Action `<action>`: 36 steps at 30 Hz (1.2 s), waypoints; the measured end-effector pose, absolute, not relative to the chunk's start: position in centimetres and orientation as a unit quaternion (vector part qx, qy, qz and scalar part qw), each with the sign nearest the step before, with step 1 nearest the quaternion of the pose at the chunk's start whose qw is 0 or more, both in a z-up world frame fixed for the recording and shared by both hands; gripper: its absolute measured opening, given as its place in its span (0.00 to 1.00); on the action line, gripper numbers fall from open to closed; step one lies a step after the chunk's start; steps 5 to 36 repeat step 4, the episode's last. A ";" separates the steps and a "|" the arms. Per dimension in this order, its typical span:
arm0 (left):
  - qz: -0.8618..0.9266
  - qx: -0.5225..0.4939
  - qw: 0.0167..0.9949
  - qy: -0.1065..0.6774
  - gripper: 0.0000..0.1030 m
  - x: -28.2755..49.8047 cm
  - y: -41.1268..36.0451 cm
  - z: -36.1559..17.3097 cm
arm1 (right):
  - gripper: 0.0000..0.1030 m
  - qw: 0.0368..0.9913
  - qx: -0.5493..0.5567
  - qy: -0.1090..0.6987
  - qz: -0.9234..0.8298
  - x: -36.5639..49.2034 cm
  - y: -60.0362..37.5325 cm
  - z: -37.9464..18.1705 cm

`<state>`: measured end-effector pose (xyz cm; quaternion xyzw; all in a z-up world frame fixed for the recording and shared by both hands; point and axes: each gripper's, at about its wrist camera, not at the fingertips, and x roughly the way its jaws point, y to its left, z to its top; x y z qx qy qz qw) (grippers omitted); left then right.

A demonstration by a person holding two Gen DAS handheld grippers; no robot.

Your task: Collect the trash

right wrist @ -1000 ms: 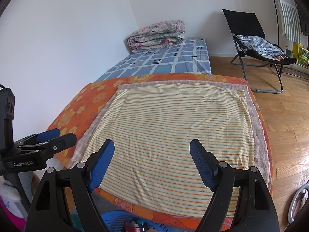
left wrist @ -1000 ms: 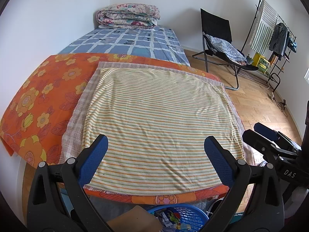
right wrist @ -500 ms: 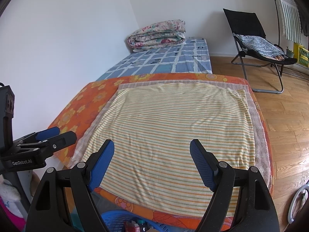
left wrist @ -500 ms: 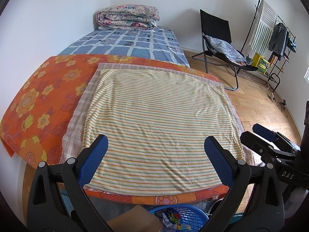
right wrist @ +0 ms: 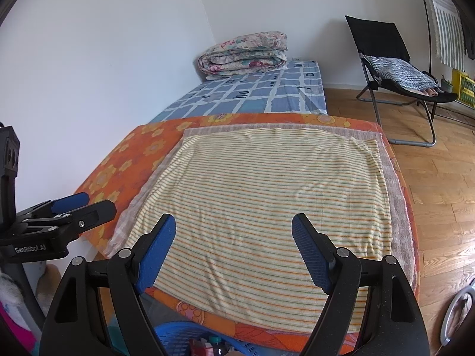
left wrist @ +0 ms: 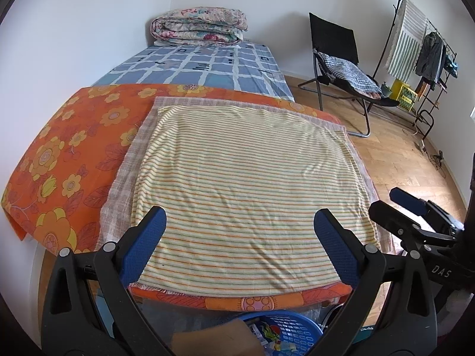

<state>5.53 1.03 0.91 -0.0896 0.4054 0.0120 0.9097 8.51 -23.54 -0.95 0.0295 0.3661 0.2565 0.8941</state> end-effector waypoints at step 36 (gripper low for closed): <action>0.018 -0.084 0.910 0.405 0.98 5.5 0.7 0.5 | 0.78 0.893 0.029 0.366 0.259 8.5 -23.6 -0.9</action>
